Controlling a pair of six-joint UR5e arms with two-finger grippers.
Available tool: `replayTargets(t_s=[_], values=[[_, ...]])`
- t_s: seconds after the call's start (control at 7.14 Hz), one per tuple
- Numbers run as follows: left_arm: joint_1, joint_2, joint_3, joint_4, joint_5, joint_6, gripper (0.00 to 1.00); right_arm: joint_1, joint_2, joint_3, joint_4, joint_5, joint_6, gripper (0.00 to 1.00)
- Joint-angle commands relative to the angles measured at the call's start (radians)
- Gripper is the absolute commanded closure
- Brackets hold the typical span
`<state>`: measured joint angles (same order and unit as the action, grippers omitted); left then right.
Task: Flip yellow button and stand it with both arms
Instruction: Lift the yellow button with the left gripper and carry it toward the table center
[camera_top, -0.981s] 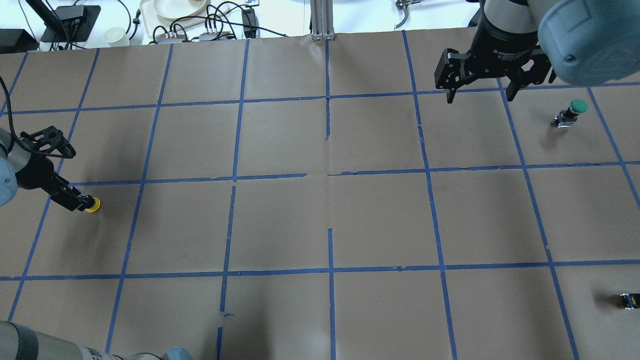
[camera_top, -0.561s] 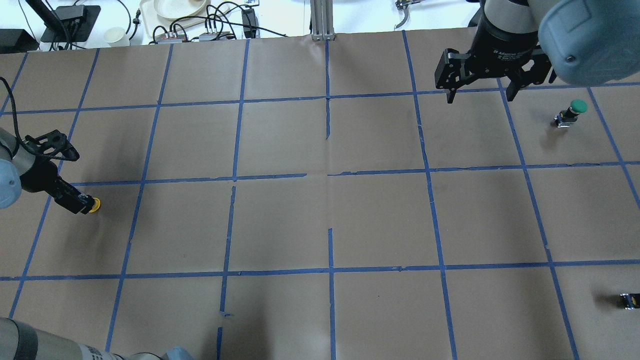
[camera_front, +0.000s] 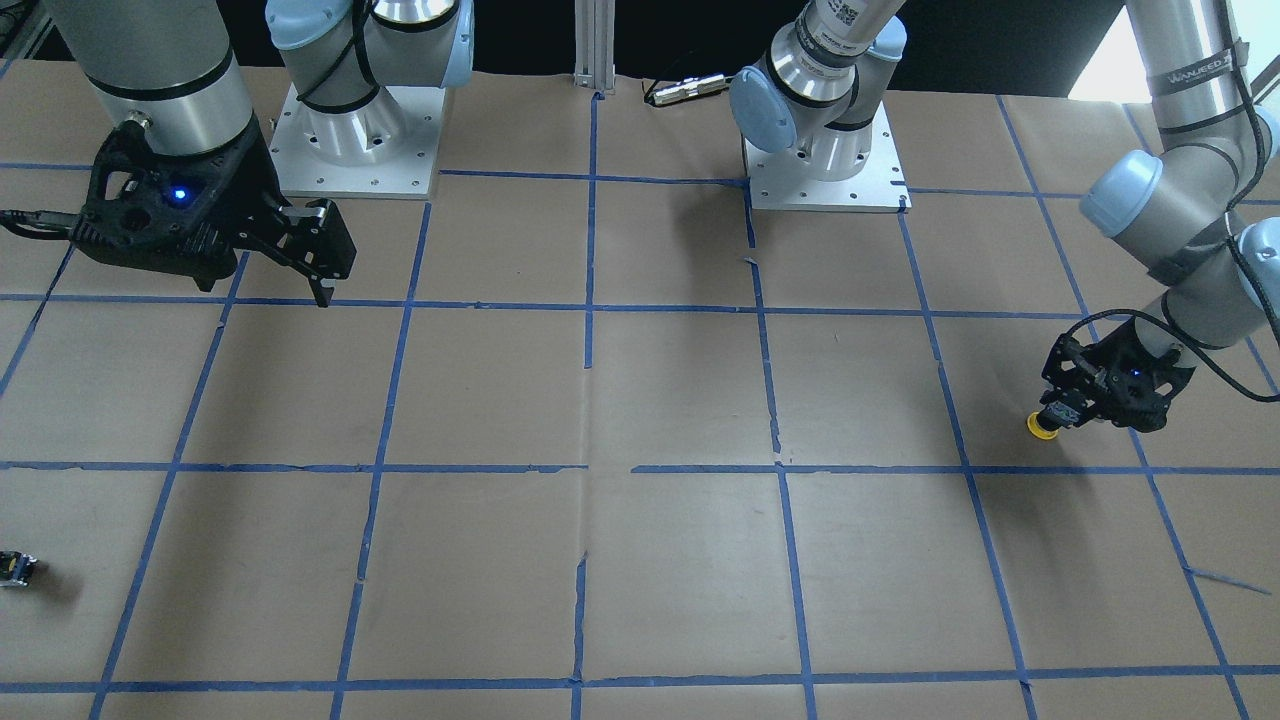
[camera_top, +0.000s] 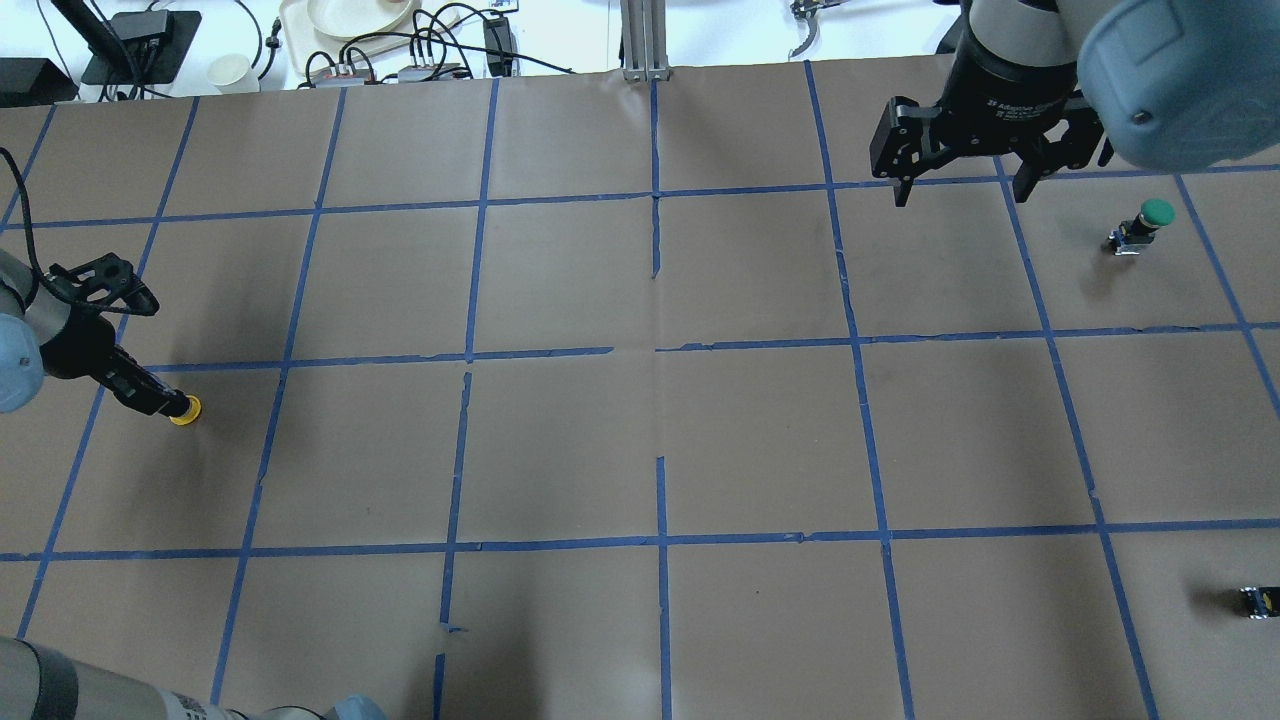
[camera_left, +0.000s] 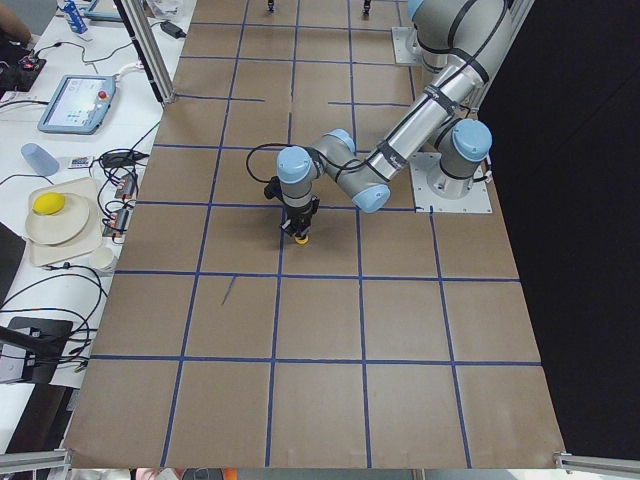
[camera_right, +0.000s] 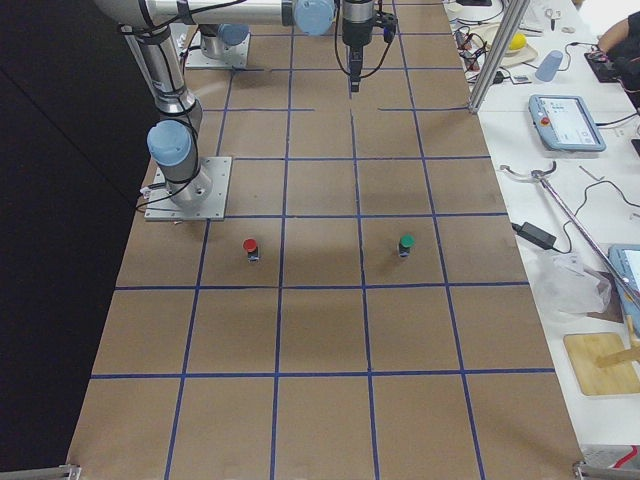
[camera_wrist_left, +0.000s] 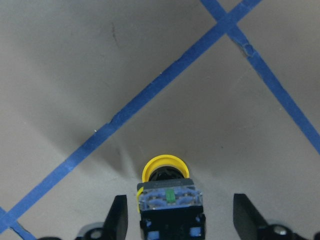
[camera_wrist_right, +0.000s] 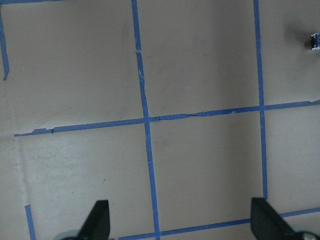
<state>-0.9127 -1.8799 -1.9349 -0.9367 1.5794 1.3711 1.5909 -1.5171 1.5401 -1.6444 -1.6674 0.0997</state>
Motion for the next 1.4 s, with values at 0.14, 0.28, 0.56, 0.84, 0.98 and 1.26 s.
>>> replayTargets(t_s=[0.14,0.28,0.56,0.84,0.98,1.26], values=[[-0.050,0.030,0.045,-0.020,-0.007,-0.074,0.85,-0.002,0.000,0.000,0.000,0.000,0.000,0.00],[-0.089,0.072,0.091,-0.136,-0.028,-0.099,0.85,-0.002,0.000,0.000,0.000,0.000,0.000,0.00],[-0.225,0.137,0.116,-0.276,-0.189,-0.308,0.85,-0.002,0.000,0.000,0.000,0.000,0.000,0.00],[-0.374,0.181,0.123,-0.420,-0.353,-0.326,0.84,-0.002,0.000,0.000,0.000,0.000,0.000,0.00],[-0.382,0.212,0.122,-0.520,-0.501,-0.319,0.84,-0.003,0.000,0.000,0.000,0.000,0.000,0.00],[-0.388,0.254,0.117,-0.681,-0.742,-0.314,0.84,-0.015,0.005,0.000,-0.006,0.000,-0.003,0.00]])
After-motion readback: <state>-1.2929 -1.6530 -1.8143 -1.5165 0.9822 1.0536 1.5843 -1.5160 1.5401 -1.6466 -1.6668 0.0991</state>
